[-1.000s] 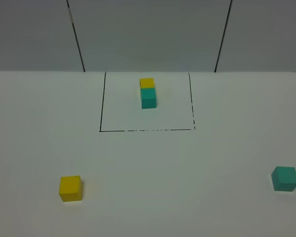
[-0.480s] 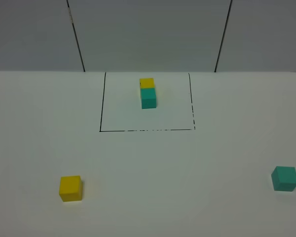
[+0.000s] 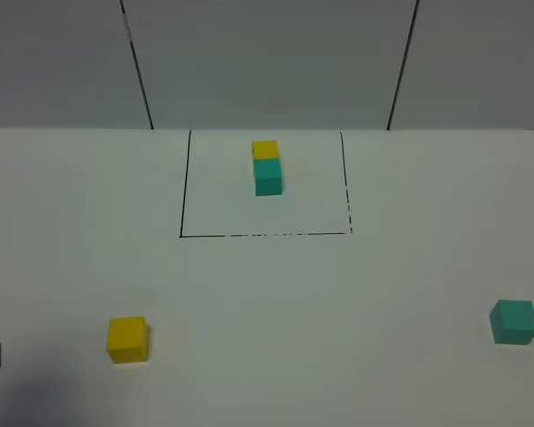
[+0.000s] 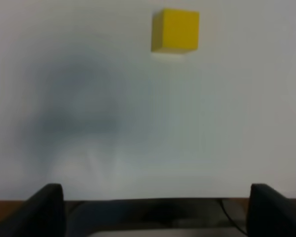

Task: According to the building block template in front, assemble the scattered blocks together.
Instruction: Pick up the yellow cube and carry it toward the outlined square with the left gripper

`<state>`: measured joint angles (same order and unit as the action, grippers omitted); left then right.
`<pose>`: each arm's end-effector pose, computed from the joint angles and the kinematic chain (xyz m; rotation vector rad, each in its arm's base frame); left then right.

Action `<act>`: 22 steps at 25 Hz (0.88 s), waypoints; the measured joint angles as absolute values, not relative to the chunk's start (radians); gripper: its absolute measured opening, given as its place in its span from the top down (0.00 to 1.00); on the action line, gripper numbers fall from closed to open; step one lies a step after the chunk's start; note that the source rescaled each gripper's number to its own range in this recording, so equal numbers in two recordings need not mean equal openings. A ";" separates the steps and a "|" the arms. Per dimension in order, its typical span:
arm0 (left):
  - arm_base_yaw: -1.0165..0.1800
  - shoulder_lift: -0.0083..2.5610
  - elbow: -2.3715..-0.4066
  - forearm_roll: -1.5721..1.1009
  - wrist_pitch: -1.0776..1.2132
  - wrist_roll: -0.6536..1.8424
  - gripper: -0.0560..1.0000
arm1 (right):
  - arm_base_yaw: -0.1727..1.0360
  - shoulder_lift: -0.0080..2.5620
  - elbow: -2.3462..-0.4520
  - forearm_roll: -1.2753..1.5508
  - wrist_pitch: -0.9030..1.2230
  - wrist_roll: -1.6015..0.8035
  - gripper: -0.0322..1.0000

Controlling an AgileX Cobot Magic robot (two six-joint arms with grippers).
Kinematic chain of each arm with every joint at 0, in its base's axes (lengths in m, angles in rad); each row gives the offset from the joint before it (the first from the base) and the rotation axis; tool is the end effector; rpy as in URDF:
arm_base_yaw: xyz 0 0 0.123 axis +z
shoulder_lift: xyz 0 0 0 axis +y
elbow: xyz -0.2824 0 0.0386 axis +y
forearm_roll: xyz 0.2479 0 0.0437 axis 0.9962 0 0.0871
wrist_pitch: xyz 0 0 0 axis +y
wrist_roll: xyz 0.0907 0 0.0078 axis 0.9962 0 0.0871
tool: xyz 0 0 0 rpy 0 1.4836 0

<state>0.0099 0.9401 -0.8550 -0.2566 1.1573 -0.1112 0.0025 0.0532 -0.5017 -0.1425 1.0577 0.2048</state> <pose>0.1522 -0.0197 0.3157 -0.2373 2.7062 -0.3790 0.0029 -0.0113 0.2786 0.2124 2.0735 -0.0462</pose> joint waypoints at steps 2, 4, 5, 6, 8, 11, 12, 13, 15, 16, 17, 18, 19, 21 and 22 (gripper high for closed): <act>-0.008 1.042 -0.895 -0.270 1.185 -0.114 0.11 | 0.002 0.053 -0.502 -0.143 1.058 0.205 0.97; -0.038 1.133 -0.928 -0.262 1.188 -0.138 0.11 | 0.002 0.053 -0.502 -0.143 1.058 0.205 0.97; -0.053 1.171 -0.939 -0.247 1.188 -0.154 0.11 | 0.002 0.053 -0.502 -0.143 1.058 0.205 0.97; -0.074 1.199 -0.950 -0.228 1.188 -0.176 0.11 | 0.002 0.053 -0.502 -0.143 1.058 0.205 0.97; -0.116 1.257 -0.967 -0.172 1.183 -0.232 0.11 | 0.002 0.053 -0.502 -0.143 1.058 0.205 0.97; -0.190 1.330 -0.982 -0.106 1.147 -0.312 0.11 | 0.002 0.053 -0.502 -0.143 1.058 0.205 0.97; -0.210 1.355 -0.983 -0.094 1.129 -0.327 0.11 | 0.002 0.053 -0.502 -0.143 1.058 0.205 0.97; -0.235 1.375 -0.984 -0.089 1.108 -0.335 0.11 | 0.002 0.053 -0.502 -0.143 1.058 0.205 0.97; -0.272 1.422 -0.984 -0.087 1.068 -0.342 0.11 | 0.002 0.053 -0.502 -0.143 1.058 0.205 0.97; -0.286 1.444 -0.984 -0.086 1.045 -0.345 0.11 | 0.002 0.053 -0.502 -0.143 1.058 0.205 0.97; -0.294 1.461 -0.984 -0.085 1.024 -0.346 0.11 | 0.002 0.053 -0.502 -0.143 1.058 0.205 0.97; -0.298 1.480 -0.984 -0.081 1.005 -0.347 0.11 | 0.002 0.053 -0.502 -0.143 1.058 0.205 0.97; -0.301 1.498 -0.984 -0.069 0.991 -0.348 0.11 | 0.002 0.053 -0.502 -0.143 1.058 0.205 0.97; -0.301 1.524 -0.984 -0.045 0.955 -0.348 0.11 | 0.002 0.053 -0.502 -0.143 1.058 0.205 0.97; -0.301 1.538 -0.984 -0.035 0.942 -0.348 0.11 | 0.002 0.053 -0.502 -0.143 1.058 0.205 0.97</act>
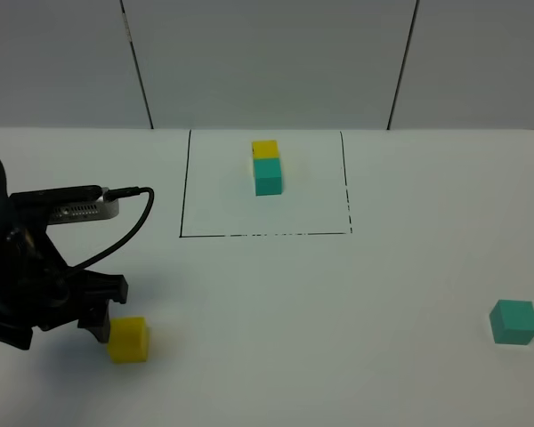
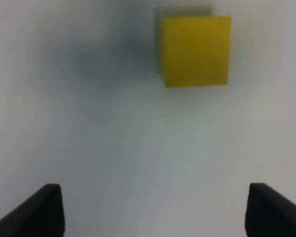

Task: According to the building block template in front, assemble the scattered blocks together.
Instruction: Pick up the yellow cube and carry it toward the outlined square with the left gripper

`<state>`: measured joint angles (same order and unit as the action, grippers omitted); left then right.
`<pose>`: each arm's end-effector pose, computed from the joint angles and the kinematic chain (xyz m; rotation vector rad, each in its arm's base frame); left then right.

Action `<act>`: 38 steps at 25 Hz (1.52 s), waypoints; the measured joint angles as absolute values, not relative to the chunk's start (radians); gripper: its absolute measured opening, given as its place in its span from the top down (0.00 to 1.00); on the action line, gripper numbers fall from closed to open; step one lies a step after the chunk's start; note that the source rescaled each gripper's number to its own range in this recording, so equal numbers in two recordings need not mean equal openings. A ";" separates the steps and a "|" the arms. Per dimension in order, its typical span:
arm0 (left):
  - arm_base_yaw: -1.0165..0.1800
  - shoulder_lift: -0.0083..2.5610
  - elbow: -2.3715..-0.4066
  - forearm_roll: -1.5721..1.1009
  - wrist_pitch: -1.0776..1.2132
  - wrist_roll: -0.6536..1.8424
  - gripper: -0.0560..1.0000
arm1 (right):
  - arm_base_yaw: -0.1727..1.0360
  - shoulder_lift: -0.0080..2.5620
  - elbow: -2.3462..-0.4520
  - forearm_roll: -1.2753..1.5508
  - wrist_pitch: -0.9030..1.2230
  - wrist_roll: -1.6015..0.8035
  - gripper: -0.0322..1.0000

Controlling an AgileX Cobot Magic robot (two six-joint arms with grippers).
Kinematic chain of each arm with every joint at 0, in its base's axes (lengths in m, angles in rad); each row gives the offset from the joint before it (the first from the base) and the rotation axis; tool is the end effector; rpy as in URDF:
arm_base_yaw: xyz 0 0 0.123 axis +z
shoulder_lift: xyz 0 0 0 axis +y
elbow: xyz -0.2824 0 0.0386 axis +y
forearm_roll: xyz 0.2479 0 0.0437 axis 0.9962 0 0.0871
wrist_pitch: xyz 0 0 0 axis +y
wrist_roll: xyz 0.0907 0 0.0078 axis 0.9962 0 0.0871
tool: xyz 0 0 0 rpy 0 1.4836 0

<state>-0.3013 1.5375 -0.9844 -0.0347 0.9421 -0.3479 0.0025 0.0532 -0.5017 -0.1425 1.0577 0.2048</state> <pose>0.2645 -0.0849 0.2237 -0.0969 2.9928 -0.1201 0.0029 -0.0113 0.2786 0.2124 2.0735 -0.0462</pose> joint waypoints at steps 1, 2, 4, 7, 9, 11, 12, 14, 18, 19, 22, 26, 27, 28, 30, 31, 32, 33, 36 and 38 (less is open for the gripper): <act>-0.301 1.549 -0.984 -0.031 0.924 -0.346 0.11 | 0.002 0.053 -0.502 -0.143 1.058 0.205 0.97; -0.301 1.560 -0.984 -0.031 0.906 -0.344 0.11 | 0.002 0.053 -0.502 -0.143 1.058 0.205 0.97; -0.301 1.585 -0.984 -0.026 0.866 -0.336 0.11 | 0.002 0.053 -0.502 -0.143 1.058 0.205 0.97; -0.301 1.630 -0.984 -0.029 0.803 -0.322 0.11 | 0.002 0.053 -0.502 -0.143 1.058 0.205 0.97; -0.301 1.666 -0.985 -0.032 0.781 -0.318 0.11 | 0.002 0.053 -0.502 -0.143 1.058 0.205 0.97; -0.301 1.706 -0.985 -0.032 0.770 -0.318 0.11 | 0.002 0.053 -0.502 -0.143 1.058 0.205 0.97; -0.301 1.722 -0.985 -0.032 0.762 -0.318 0.11 | 0.002 0.053 -0.502 -0.143 1.058 0.205 0.97; -0.301 1.751 -0.985 -0.036 0.739 -0.318 0.11 | 0.002 0.053 -0.502 -0.143 1.058 0.205 0.97; -0.301 1.781 -0.985 -0.095 0.687 -0.292 0.11 | 0.002 0.053 -0.502 -0.143 1.058 0.205 0.97; -0.301 1.786 -0.985 -0.107 0.677 -0.283 0.11 | 0.002 0.053 -0.502 -0.143 1.058 0.205 0.97; -0.301 1.800 -0.985 -0.127 0.661 -0.266 0.11 | 0.002 0.053 -0.502 -0.143 1.058 0.205 0.97; -0.301 1.821 -0.985 -0.128 0.654 -0.265 0.11 | 0.002 0.053 -0.502 -0.143 1.058 0.205 0.97; -0.301 1.825 -0.985 -0.128 0.649 -0.265 0.11 | 0.002 0.053 -0.502 -0.143 1.058 0.205 0.97; -0.301 1.829 -0.985 -0.128 0.642 -0.265 0.11 | 0.002 0.053 -0.502 -0.143 1.058 0.205 0.97; -0.301 1.833 -0.985 -0.129 0.626 -0.266 0.11 | 0.002 0.053 -0.502 -0.143 1.058 0.205 0.97; -0.301 1.836 -0.985 -0.131 0.617 -0.269 0.11 | 0.002 0.053 -0.502 -0.143 1.058 0.205 0.97; -0.301 1.838 -0.985 -0.135 0.608 -0.273 0.11 | 0.002 0.053 -0.502 -0.143 1.058 0.205 0.97; -0.301 1.842 -0.985 -0.137 0.603 -0.278 0.11 | 0.002 0.053 -0.502 -0.143 1.058 0.205 0.97; -0.301 1.855 -0.985 -0.141 0.594 -0.282 0.11 | 0.002 0.053 -0.502 -0.143 1.058 0.205 0.97; -0.301 1.867 -0.985 -0.143 0.594 -0.282 0.11 | 0.002 0.053 -0.502 -0.143 1.058 0.204 0.97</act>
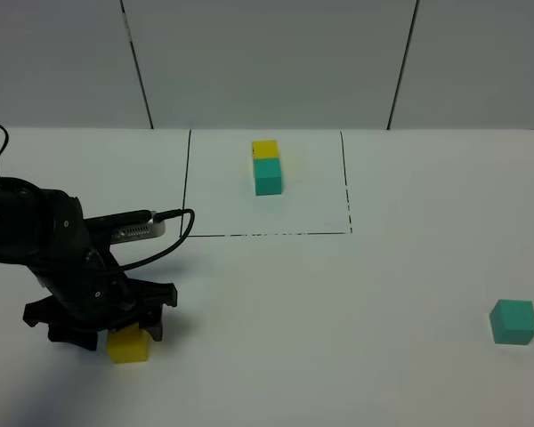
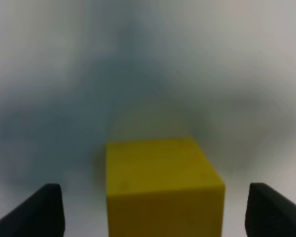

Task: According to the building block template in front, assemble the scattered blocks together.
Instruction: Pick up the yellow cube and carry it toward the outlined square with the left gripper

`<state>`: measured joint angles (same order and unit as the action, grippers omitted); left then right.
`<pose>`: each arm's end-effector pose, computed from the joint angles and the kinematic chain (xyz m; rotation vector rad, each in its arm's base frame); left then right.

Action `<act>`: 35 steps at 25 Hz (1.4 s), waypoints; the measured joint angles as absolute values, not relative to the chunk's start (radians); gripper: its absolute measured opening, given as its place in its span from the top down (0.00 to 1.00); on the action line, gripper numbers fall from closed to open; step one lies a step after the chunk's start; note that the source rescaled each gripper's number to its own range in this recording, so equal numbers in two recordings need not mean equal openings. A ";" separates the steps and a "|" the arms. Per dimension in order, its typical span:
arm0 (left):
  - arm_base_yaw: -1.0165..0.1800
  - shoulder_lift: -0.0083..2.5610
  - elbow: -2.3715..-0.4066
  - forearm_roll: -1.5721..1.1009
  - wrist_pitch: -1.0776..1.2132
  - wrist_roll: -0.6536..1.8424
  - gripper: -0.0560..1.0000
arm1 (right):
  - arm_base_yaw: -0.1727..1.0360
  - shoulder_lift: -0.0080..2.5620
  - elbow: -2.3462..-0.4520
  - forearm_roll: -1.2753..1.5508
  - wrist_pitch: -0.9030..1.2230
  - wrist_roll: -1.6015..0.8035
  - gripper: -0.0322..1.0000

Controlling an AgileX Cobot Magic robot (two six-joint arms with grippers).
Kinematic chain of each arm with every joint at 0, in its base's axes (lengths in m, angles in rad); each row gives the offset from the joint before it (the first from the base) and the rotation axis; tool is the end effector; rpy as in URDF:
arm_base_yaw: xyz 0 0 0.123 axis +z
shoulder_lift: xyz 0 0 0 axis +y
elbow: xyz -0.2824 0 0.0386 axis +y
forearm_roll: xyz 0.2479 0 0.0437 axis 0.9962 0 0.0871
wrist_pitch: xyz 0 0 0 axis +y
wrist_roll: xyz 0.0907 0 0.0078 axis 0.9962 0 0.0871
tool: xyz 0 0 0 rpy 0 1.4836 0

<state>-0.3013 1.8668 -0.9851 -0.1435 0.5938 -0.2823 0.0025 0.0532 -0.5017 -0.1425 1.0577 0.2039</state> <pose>0.3105 -0.1041 0.1291 -0.1383 2.9830 -0.2089 0.0029 -0.0113 0.2786 0.2115 2.0736 -0.0467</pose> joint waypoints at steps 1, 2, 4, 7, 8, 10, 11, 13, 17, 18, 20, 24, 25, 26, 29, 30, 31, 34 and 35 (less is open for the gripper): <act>-0.301 1.873 -0.985 -0.143 0.594 -0.283 0.11 | 0.002 0.053 -0.502 -0.143 1.058 0.204 0.97; -0.301 1.879 -0.985 -0.143 0.594 -0.283 0.11 | 0.002 0.053 -0.502 -0.143 1.058 0.204 0.97; -0.301 1.889 -0.985 -0.152 0.593 -0.284 0.11 | 0.002 0.053 -0.502 -0.143 1.058 0.204 0.97; -0.302 1.898 -0.985 -0.162 0.586 -0.284 0.11 | 0.002 0.053 -0.502 -0.143 1.058 0.204 0.97; -0.302 1.899 -0.985 -0.163 0.586 -0.284 0.11 | 0.002 0.053 -0.502 -0.143 1.058 0.204 0.97; -0.302 1.903 -0.985 -0.163 0.583 -0.283 0.11 | 0.002 0.053 -0.502 -0.143 1.058 0.205 0.97; -0.302 1.905 -0.985 -0.163 0.581 -0.283 0.11 | 0.002 0.053 -0.502 -0.143 1.058 0.205 0.97; -0.302 1.912 -0.985 -0.164 0.578 -0.285 0.11 | 0.002 0.053 -0.502 -0.143 1.058 0.205 0.97; -0.302 1.922 -0.991 -0.164 0.583 -0.285 0.11 | 0.002 0.053 -0.502 -0.143 1.058 0.205 0.97; -0.302 1.926 -0.993 -0.164 0.586 -0.285 0.11 | 0.002 0.053 -0.502 -0.143 1.058 0.205 0.97; -0.302 1.932 -0.995 -0.164 0.587 -0.285 0.11 | 0.002 0.053 -0.502 -0.143 1.058 0.205 0.97; -0.303 1.940 -1.003 -0.161 0.599 -0.285 0.12 | 0.002 0.053 -0.502 -0.143 1.058 0.205 0.97; -0.303 1.940 -1.003 -0.161 0.600 -0.285 0.13 | 0.002 0.053 -0.502 -0.143 1.058 0.205 0.97; -0.303 1.940 -1.004 -0.159 0.601 -0.285 0.14 | 0.002 0.053 -0.502 -0.143 1.058 0.205 0.97; -0.303 1.940 -1.004 -0.155 0.603 -0.285 0.20 | 0.002 0.053 -0.502 -0.143 1.058 0.205 0.97; -0.303 1.941 -1.004 -0.153 0.605 -0.285 0.22 | 0.002 0.053 -0.502 -0.143 1.058 0.205 0.97; -0.303 1.942 -1.004 -0.152 0.606 -0.285 0.23 | 0.002 0.053 -0.502 -0.143 1.058 0.205 0.97; -0.303 1.942 -1.004 -0.150 0.608 -0.285 0.24 | 0.002 0.053 -0.502 -0.143 1.058 0.205 0.97; -0.303 1.942 -1.004 -0.150 0.609 -0.285 0.24 | 0.002 0.053 -0.502 -0.143 1.058 0.205 0.97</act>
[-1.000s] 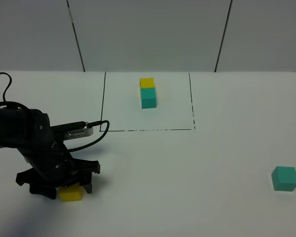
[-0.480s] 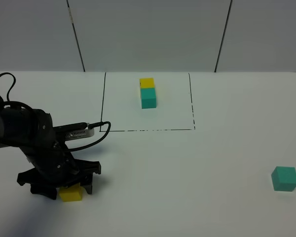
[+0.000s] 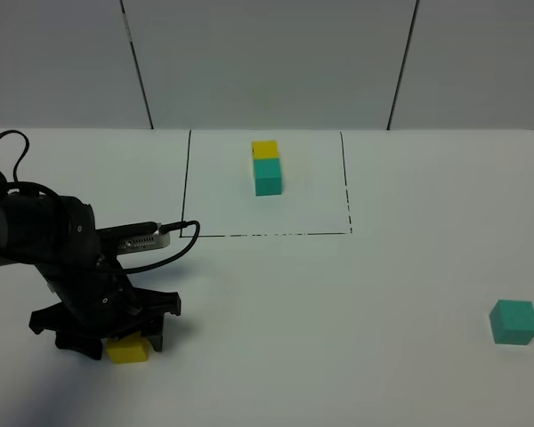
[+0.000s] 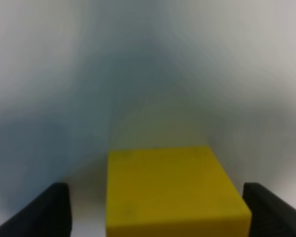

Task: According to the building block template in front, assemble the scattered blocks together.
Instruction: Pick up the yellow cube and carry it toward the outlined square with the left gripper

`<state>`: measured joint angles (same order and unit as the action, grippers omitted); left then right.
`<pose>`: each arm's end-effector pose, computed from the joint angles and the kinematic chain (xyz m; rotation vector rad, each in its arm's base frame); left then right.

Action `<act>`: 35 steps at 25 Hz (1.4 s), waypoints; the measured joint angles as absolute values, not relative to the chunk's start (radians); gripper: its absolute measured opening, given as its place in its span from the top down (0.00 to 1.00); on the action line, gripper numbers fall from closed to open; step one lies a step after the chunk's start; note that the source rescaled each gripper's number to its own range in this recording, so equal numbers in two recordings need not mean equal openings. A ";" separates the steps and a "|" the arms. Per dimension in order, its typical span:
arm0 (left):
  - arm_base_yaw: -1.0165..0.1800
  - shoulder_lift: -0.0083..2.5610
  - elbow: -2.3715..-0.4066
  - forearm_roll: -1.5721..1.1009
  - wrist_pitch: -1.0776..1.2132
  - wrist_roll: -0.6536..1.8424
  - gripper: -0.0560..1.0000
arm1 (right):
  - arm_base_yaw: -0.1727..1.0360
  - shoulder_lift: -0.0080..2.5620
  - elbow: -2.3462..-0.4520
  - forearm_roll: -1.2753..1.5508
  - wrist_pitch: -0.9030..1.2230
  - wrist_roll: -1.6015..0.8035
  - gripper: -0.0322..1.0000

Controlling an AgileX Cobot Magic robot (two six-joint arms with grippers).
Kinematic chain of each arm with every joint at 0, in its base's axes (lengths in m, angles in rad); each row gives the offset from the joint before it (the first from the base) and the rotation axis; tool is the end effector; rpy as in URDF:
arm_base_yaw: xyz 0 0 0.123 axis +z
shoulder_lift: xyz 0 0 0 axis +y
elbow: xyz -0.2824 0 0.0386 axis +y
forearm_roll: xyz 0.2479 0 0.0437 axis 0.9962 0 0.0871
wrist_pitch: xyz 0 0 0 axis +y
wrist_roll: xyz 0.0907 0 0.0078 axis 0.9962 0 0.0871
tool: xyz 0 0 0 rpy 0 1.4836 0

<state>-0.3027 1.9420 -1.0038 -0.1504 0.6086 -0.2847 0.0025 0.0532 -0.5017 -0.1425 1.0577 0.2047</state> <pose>0.3133 -0.1060 0.1080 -0.1538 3.0528 -0.1850 0.0029 -0.0113 0.2786 0.2123 2.0736 -0.0462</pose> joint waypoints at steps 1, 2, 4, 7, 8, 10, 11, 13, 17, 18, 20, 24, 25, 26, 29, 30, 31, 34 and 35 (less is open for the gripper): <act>-0.303 1.942 -1.005 -0.150 0.609 -0.285 0.24 | 0.002 0.053 -0.502 -0.143 1.058 0.205 0.97; -0.303 1.942 -1.006 -0.150 0.610 -0.285 0.24 | 0.002 0.053 -0.502 -0.143 1.058 0.205 0.97; -0.303 1.943 -1.006 -0.150 0.613 -0.285 0.24 | 0.002 0.053 -0.502 -0.143 1.058 0.205 0.97; -0.303 1.943 -1.006 -0.150 0.614 -0.285 0.25 | 0.002 0.053 -0.502 -0.143 1.058 0.205 0.97; -0.303 1.943 -1.006 -0.150 0.615 -0.285 0.25 | 0.002 0.053 -0.502 -0.143 1.058 0.205 0.97; -0.303 1.943 -1.007 -0.150 0.616 -0.288 0.25 | 0.002 0.053 -0.502 -0.143 1.058 0.205 0.97; -0.303 1.944 -1.008 -0.150 0.617 -0.289 0.25 | 0.002 0.053 -0.502 -0.143 1.058 0.205 0.97; -0.303 1.945 -1.009 -0.149 0.620 -0.292 0.25 | 0.002 0.053 -0.502 -0.143 1.058 0.205 0.97; -0.303 1.945 -1.011 -0.146 0.623 -0.299 0.28 | 0.002 0.053 -0.502 -0.143 1.058 0.205 0.97; -0.303 1.945 -1.011 -0.144 0.623 -0.300 0.30 | 0.002 0.053 -0.502 -0.143 1.058 0.205 0.97; -0.303 1.946 -1.011 -0.142 0.625 -0.303 0.35 | 0.002 0.053 -0.502 -0.143 1.058 0.204 0.97; -0.303 1.950 -1.011 -0.125 0.630 -0.304 0.51 | 0.002 0.053 -0.502 -0.143 1.058 0.204 0.97; -0.303 1.953 -1.011 -0.120 0.632 -0.304 0.57 | 0.002 0.053 -0.502 -0.143 1.058 0.204 0.97; -0.303 1.954 -1.012 -0.117 0.635 -0.305 0.62 | 0.002 0.053 -0.502 -0.143 1.058 0.204 0.97; -0.302 1.959 -1.013 -0.100 0.644 -0.310 0.90 | 0.002 0.053 -0.502 -0.143 1.058 0.204 0.97; -0.302 1.960 -1.013 -0.100 0.646 -0.311 0.94 | 0.002 0.053 -0.502 -0.143 1.058 0.204 0.97; -0.302 1.960 -1.013 -0.100 0.648 -0.311 0.94 | 0.002 0.053 -0.502 -0.143 1.058 0.205 0.97; -0.302 1.960 -1.014 -0.100 0.649 -0.313 0.94 | 0.002 0.053 -0.502 -0.143 1.058 0.205 0.97; -0.302 1.960 -1.014 -0.100 0.649 -0.313 0.94 | 0.002 0.053 -0.502 -0.143 1.058 0.205 0.97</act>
<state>-0.3018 1.9601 -1.0140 -0.1001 0.6491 -0.3128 0.0025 0.0532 -0.5017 -0.1425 1.0577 0.2048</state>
